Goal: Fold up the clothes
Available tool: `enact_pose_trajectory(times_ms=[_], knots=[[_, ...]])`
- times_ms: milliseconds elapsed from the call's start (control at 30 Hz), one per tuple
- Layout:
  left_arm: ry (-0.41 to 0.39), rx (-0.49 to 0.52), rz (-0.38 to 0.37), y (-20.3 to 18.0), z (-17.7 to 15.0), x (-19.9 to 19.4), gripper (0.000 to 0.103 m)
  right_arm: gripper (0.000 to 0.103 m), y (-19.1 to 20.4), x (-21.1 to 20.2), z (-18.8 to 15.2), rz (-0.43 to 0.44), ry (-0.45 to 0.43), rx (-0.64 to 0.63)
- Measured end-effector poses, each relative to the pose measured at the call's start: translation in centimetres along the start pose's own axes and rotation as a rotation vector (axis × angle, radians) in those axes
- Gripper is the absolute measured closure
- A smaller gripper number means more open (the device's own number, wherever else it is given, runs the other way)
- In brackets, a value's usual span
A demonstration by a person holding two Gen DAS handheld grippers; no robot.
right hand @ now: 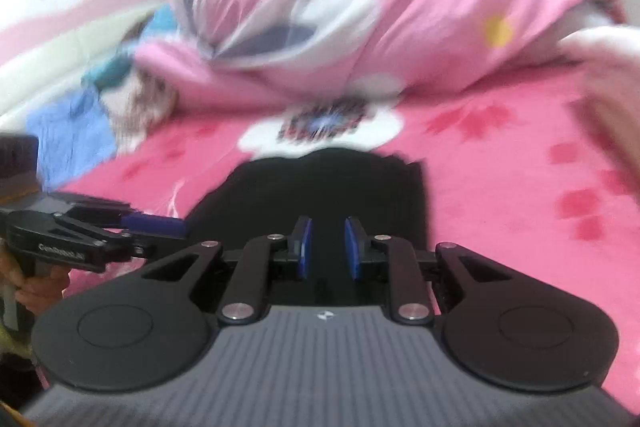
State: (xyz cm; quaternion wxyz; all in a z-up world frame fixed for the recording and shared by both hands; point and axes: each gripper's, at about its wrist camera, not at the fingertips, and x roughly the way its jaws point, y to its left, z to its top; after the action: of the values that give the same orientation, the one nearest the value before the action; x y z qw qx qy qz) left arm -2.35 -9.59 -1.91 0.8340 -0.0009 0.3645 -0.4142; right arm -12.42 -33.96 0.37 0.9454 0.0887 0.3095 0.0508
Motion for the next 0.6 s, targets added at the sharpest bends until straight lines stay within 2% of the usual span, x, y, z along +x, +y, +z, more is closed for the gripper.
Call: enact_pose_trajectory(times_ms=[33, 67, 133, 233, 333, 467, 600], knots=[[-0.024, -0.001, -0.011, 0.2, -0.5, 0.0, 0.06, 0.087, 0.0, 1.7, -0.5, -0.022, 0.068, -0.013], [-0.037, 0.007, -0.017, 0.3, -0.7, -0.1, 0.06, 0.087, 0.1, 2.5, -1.1, -0.035, 0.082, -0.03], [-0.056, 0.017, -0.025, 0.3, -0.8, -0.4, 0.06, 0.087, 0.5, 1.9, -0.6, -0.046, 0.081, -0.045], [-0.071, -0.026, -0.047, 0.7, -0.1, -0.8, 0.059, 0.086, 1.2, 0.7, 1.5, -0.067, 0.093, -0.039], [-0.063, -0.082, -0.028, 1.4, 0.5, -0.3, 0.054, 0.086, 1.4, 1.3, 3.2, -0.104, 0.032, -0.059], [-0.046, -0.119, -0.023, 2.3, 0.5, 0.4, 0.057, 0.085, -0.8, 5.8, 2.4, -0.146, 0.149, 0.027], [-0.105, -0.123, -0.021, 2.2, 1.1, -1.2, 0.051, 0.084, -0.2, 4.9, 4.4, -0.162, 0.129, 0.065]])
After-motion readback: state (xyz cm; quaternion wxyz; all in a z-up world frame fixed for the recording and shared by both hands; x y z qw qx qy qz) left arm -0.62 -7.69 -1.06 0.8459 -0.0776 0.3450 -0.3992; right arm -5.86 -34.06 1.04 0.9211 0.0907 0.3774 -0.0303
